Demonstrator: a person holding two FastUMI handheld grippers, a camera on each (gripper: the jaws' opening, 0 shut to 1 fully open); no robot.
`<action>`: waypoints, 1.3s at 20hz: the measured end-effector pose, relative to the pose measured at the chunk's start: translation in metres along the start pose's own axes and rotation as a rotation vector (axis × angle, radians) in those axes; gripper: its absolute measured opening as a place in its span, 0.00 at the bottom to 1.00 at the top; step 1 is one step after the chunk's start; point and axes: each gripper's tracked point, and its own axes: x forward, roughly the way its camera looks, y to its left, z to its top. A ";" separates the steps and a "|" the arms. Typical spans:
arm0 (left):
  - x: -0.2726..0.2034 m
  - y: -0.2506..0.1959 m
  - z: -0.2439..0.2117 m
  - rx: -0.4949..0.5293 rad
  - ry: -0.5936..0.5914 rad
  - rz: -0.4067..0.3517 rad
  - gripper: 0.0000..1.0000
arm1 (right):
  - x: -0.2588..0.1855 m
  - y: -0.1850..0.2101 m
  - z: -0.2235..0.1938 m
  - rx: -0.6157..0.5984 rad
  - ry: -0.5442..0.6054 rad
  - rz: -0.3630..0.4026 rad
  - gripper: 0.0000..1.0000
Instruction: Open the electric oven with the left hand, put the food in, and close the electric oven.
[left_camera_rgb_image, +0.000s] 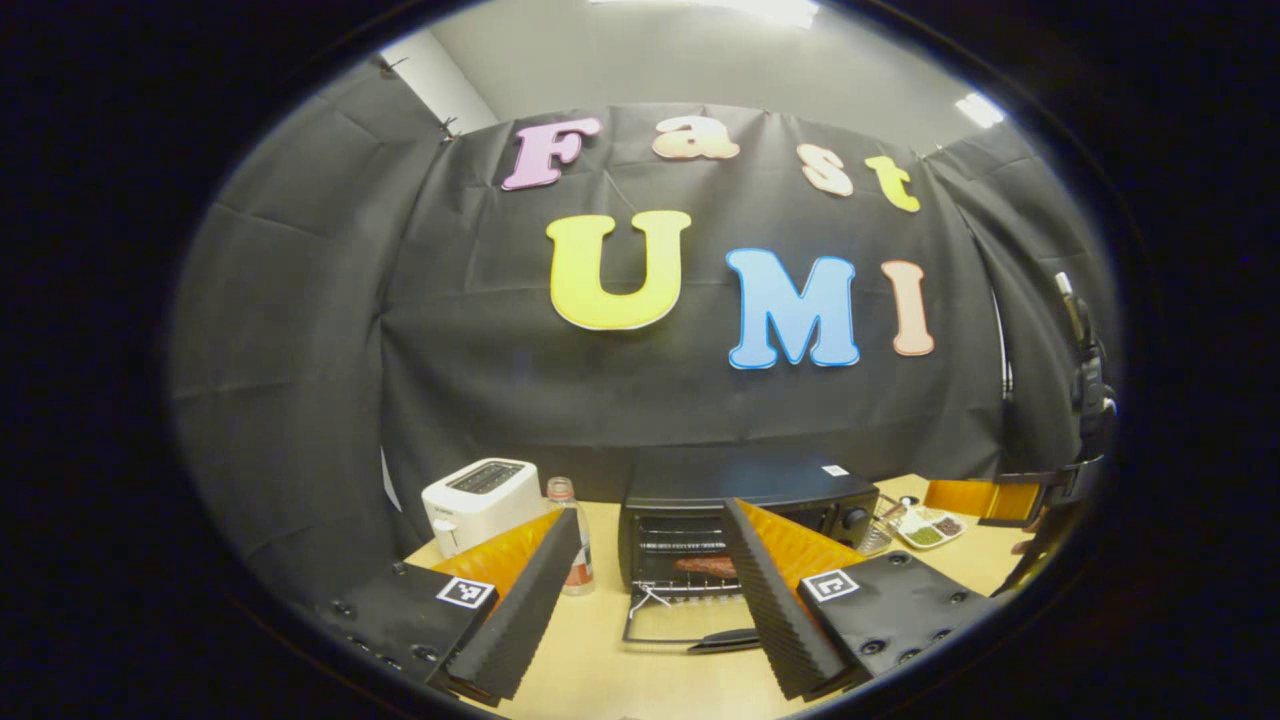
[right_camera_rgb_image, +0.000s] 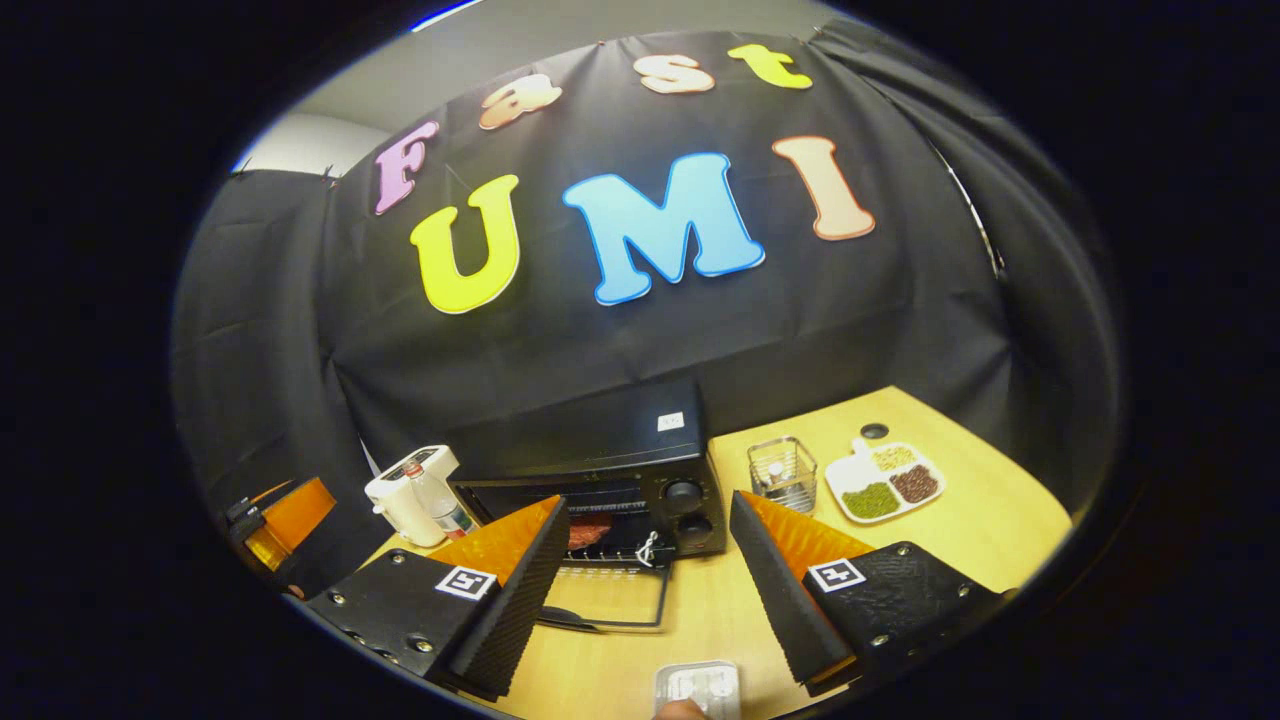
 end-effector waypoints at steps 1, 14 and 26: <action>0.000 -0.005 -0.005 -0.002 0.008 -0.007 0.91 | -0.008 -0.005 0.000 -0.024 -0.009 -0.009 0.98; 0.010 -0.059 -0.121 -0.043 0.298 -0.112 0.96 | -0.081 -0.041 0.017 -0.179 -0.098 -0.114 0.98; 0.029 -0.091 -0.227 -0.057 0.548 -0.180 0.96 | -0.104 -0.055 0.029 -0.195 -0.116 -0.194 0.98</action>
